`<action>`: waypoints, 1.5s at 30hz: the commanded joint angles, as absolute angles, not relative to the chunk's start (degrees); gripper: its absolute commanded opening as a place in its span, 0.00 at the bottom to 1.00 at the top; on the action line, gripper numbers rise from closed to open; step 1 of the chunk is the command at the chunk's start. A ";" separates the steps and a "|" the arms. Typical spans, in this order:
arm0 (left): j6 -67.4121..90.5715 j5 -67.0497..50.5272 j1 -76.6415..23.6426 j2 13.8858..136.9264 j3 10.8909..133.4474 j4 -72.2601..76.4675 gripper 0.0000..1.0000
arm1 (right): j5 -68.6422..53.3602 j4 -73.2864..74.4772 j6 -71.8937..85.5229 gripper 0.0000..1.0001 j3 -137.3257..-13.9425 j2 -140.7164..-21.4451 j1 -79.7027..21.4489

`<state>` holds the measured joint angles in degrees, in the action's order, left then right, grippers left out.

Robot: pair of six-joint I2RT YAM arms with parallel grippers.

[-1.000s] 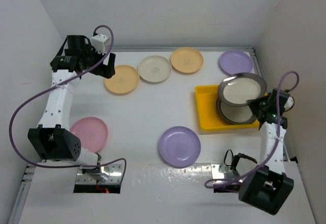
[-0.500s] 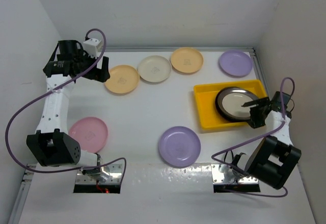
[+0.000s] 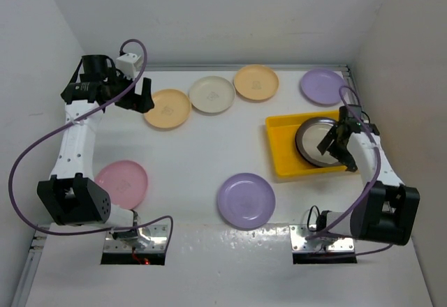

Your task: Place the plates into the plastic bin on the countertop

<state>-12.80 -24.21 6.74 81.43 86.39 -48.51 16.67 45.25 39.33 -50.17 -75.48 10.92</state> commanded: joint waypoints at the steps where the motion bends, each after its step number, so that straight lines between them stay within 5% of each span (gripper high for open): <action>1: -13.27 -25.49 7.12 81.04 86.48 -47.72 1.00 | 21.30 45.04 33.68 0.91 -53.09 -69.11 5.56; 7: -14.41 -25.49 7.64 80.51 85.88 -48.87 1.00 | -0.69 36.38 13.91 0.91 -46.06 -62.31 -17.10; 9: -14.41 -26.02 7.65 80.51 85.25 -48.87 1.00 | 3.85 37.00 18.07 0.88 -46.58 -64.06 -18.54; 13: -14.41 -26.54 7.65 80.51 84.11 -48.87 1.00 | 3.25 33.15 28.09 0.66 -49.56 -72.75 -21.61; 20: -15.02 -27.07 7.65 79.20 82.53 -49.39 1.00 | 14.76 23.99 36.38 0.58 -54.39 -87.61 -29.61; 25: -15.64 -25.93 8.17 78.14 80.86 -49.39 1.00 | 25.82 28.73 41.83 0.19 -60.19 -97.45 -30.85; 28: -16.17 -25.93 8.17 78.13 80.24 -49.39 1.00 | 29.62 32.07 43.50 0.05 -65.56 -101.24 -29.80; 35: -16.70 -24.70 8.17 78.66 80.24 -49.39 1.00 | 27.77 31.64 36.03 0.01 -70.58 -104.86 -30.85; 45: -16.70 -25.22 8.70 80.95 81.30 -49.39 1.00 | 26.11 29.27 32.43 0.00 -59.33 -97.13 -32.08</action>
<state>-16.05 -24.58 7.99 80.75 80.29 -50.06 25.43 28.75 36.25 -61.98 -100.73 -31.31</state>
